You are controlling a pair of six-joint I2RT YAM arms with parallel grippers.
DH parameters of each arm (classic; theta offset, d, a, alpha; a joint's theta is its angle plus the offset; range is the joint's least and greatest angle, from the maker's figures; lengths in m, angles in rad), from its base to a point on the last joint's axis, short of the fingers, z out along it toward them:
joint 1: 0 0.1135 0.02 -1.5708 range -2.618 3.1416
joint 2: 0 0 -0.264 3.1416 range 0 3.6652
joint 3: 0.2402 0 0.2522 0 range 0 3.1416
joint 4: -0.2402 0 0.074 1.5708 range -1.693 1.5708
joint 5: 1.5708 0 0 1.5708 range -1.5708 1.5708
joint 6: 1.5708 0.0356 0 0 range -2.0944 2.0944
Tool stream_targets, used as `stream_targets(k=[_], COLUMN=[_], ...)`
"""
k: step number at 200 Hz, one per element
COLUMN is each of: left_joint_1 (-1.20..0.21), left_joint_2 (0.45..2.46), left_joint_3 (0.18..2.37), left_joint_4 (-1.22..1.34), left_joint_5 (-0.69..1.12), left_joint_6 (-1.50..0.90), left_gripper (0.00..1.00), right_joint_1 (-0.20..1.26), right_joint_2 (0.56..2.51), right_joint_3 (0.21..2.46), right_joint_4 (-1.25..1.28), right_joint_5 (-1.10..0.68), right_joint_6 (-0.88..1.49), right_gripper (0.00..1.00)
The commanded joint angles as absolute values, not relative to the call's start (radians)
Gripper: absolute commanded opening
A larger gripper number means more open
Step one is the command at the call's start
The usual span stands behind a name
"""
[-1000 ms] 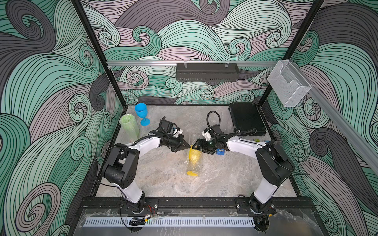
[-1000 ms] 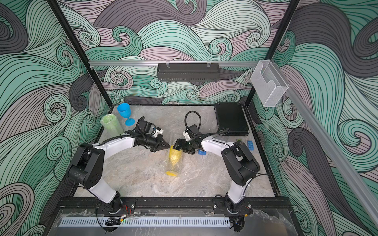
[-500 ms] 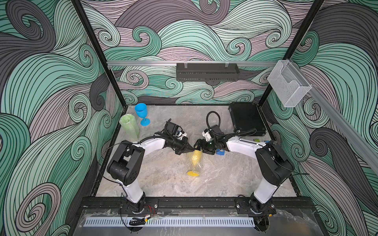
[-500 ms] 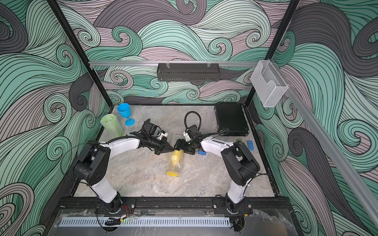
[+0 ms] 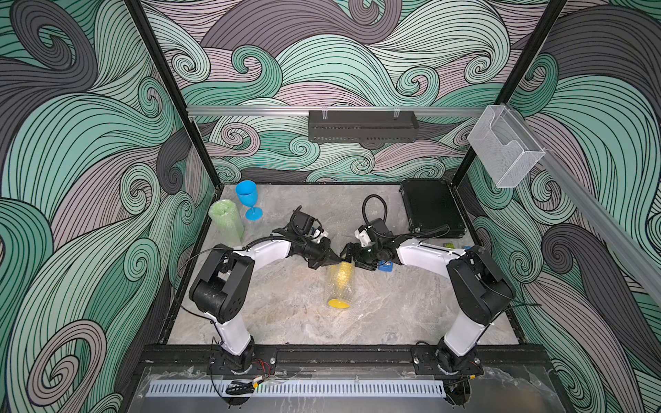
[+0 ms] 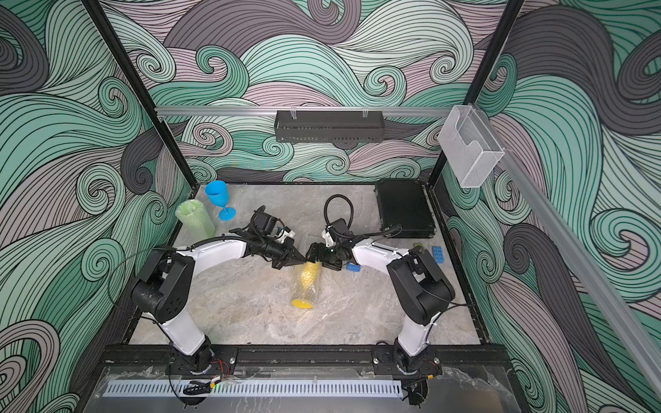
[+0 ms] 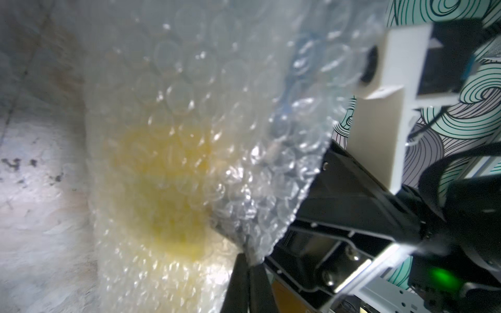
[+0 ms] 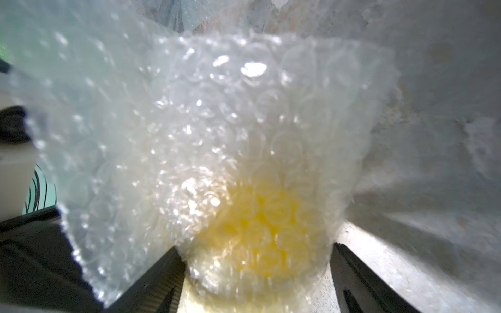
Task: Wrap wine glasses in bubble wrap
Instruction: Wrap the wine glass in bubble wrap.
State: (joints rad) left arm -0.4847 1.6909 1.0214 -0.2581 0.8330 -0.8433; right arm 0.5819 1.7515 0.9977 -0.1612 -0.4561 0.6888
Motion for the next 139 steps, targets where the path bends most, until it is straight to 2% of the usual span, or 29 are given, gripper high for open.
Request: stream_targets(k=[1,73,92,99,114,139], left_joint_1=[-0.512,-0.525,-0.517,-0.513,-0.496,-0.420], left_joint_2=[1.623,1.654,1.626,1.600,1.515,1.368], left_joint_3=[0.980,0.953,0.990,1.002,0.996,0.877], left_joint_4=[-0.249,-0.198,-0.281,-0.328,-0.409,-0.453], left_joint_5=[0.835,0.843,0.832,0.808,0.717,0.562], left_joint_6=[-0.810,-0.848,-0.774,-0.732,-0.636,-0.588], left_gripper=[0.00,0.00,0.00,0.05,0.23,0.40], right_joint_1=[0.598,0.604,0.605,0.605,0.603,0.604], right_joint_2=[1.794,1.784,1.781,1.780,1.780,1.782], right_joint_3=[0.984,0.980,0.978,0.980,0.980,0.986], right_joint_4=[-0.222,-0.214,-0.217,-0.220,-0.224,-0.236], right_joint_5=[-0.420,-0.423,-0.419,-0.418,-0.416,-0.422], right_joint_6=[0.688,0.703,0.700,0.697,0.692,0.683], right_gripper=[0.86,0.86,0.86,0.86,0.86,0.86])
